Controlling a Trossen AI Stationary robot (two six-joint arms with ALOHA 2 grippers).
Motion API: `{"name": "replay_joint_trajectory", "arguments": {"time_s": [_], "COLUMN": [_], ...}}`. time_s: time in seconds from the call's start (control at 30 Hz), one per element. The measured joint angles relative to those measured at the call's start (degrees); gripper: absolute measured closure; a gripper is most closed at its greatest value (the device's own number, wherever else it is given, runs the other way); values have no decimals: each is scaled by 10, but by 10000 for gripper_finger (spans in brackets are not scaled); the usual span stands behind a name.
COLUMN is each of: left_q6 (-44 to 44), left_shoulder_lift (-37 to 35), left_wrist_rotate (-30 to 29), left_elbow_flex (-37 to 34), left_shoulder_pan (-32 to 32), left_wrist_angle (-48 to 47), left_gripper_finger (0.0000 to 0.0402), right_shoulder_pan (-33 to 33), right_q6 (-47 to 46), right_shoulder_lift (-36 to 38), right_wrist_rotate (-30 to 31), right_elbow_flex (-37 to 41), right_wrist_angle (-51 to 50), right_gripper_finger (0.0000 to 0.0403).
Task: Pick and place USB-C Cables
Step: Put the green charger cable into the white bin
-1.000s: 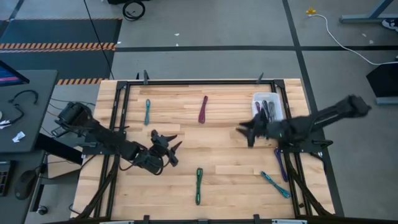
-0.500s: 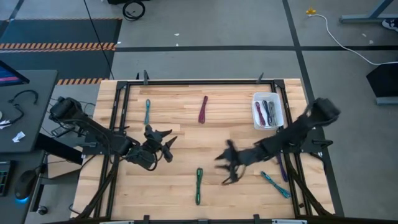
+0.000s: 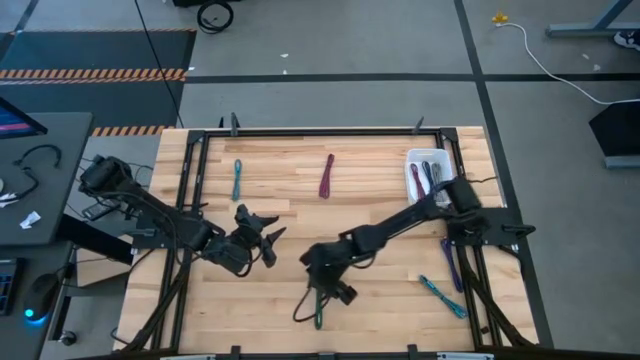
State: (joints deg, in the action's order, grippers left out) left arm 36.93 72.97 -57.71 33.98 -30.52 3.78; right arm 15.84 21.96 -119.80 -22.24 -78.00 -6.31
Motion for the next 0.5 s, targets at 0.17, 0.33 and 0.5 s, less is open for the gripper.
{"name": "replay_joint_trajectory", "arguments": {"time_s": [0.17,0.33,0.5], "left_q6": [4,15,16], "left_shoulder_lift": [0,0,0], "left_wrist_rotate": [9,10,10], "left_elbow_flex": [0,0,0], "left_shoulder_pan": [0,0,0], "left_wrist_angle": [-3,-10,-12], "left_gripper_finger": [230,230,230], "right_shoulder_pan": [-4,-4,-11], "right_q6": [102,131,124], "right_shoulder_lift": [-54,-72,-72], "right_wrist_rotate": [-9,-6,9], "right_elbow_flex": [-48,-57,-54], "right_wrist_angle": [-78,-90,-96], "right_gripper_finger": [124,136,215]}}
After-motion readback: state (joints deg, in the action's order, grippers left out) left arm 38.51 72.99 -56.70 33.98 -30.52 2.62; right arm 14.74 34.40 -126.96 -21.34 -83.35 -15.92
